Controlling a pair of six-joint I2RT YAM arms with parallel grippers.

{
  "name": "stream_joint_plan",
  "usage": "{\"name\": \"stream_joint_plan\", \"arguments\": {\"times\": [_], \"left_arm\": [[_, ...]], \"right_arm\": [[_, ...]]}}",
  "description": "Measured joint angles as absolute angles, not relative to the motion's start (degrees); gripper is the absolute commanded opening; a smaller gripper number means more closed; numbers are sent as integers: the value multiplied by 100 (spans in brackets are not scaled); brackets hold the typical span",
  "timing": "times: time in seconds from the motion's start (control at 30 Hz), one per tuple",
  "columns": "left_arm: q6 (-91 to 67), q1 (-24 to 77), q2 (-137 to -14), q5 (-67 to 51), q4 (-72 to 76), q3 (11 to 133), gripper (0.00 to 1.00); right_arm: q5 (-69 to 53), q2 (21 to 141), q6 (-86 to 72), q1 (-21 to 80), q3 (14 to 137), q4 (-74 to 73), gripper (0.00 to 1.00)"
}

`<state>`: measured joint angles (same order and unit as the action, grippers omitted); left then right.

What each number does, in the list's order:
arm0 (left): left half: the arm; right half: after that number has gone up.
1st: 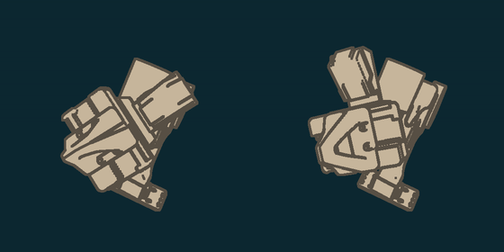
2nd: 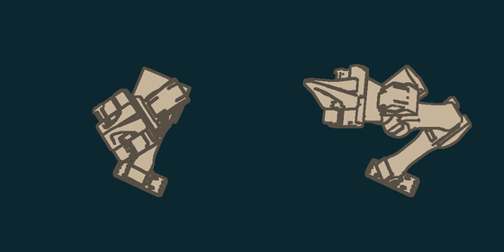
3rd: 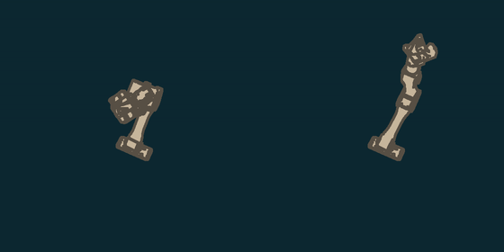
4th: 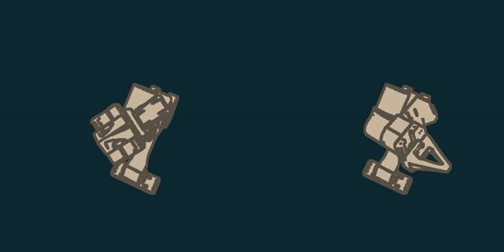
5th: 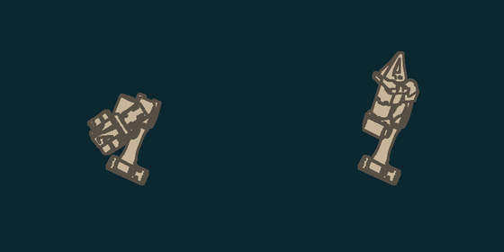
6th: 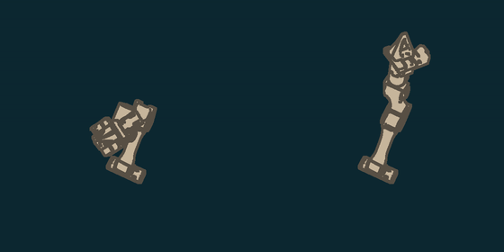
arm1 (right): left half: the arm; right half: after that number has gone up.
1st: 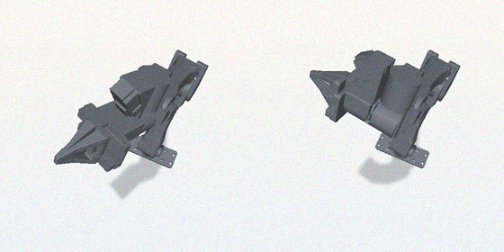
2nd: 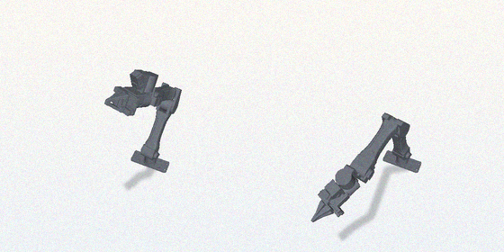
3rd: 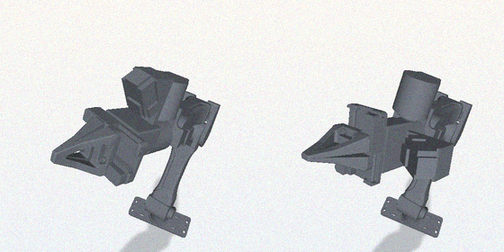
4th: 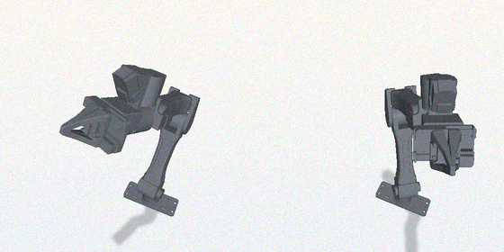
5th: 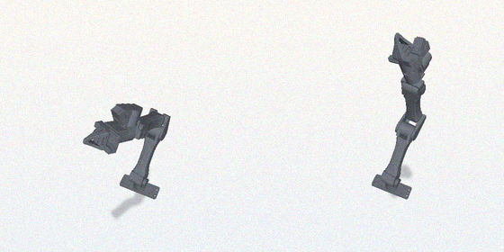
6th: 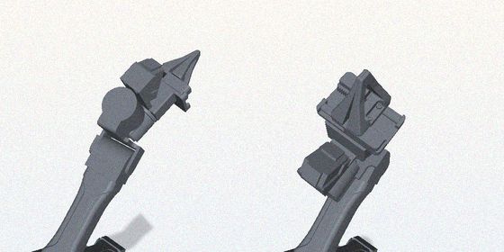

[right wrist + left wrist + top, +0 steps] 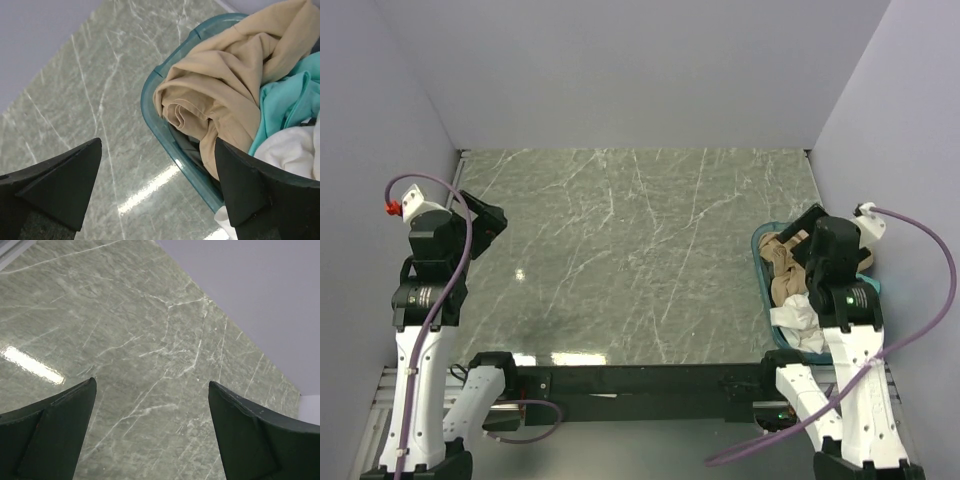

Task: Fold and stack the t-shirts
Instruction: Grab the tshirt from the pile

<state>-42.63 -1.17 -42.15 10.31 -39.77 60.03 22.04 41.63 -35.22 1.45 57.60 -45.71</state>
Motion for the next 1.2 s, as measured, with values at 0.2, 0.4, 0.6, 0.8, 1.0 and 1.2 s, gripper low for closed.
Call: {"name": "stream_joint_plan", "arguments": {"times": [0.2, 0.4, 0.6, 0.8, 1.0, 1.2], "left_arm": [[-4248, -117, -4021, 991, -3841, 5708, 99], [-4202, -117, -4193, 893, -3835, 5572, 99], [-4117, -117, -4499, 886, -3848, 5570, 99], [-4119, -143, -4676, 873, -3865, 5570, 99], [-4117, -207, -4969, 829, -3898, 5570, 99], [-4117, -248, -5046, 799, -3994, 5570, 99]], "right_arm": [[2322, 3907, -4066, 145, 5771, -5221, 100], [1734, 4130, -4331, 145, 5599, -6193, 100], [1299, 4703, -4366, 145, 5288, -6958, 100], [1557, 5039, -4453, 145, 5109, -7415, 100], [1601, 5256, -4547, 139, 4633, -7356, 50], [1796, 5352, -4633, 113, 4602, -7314, 0]]}}
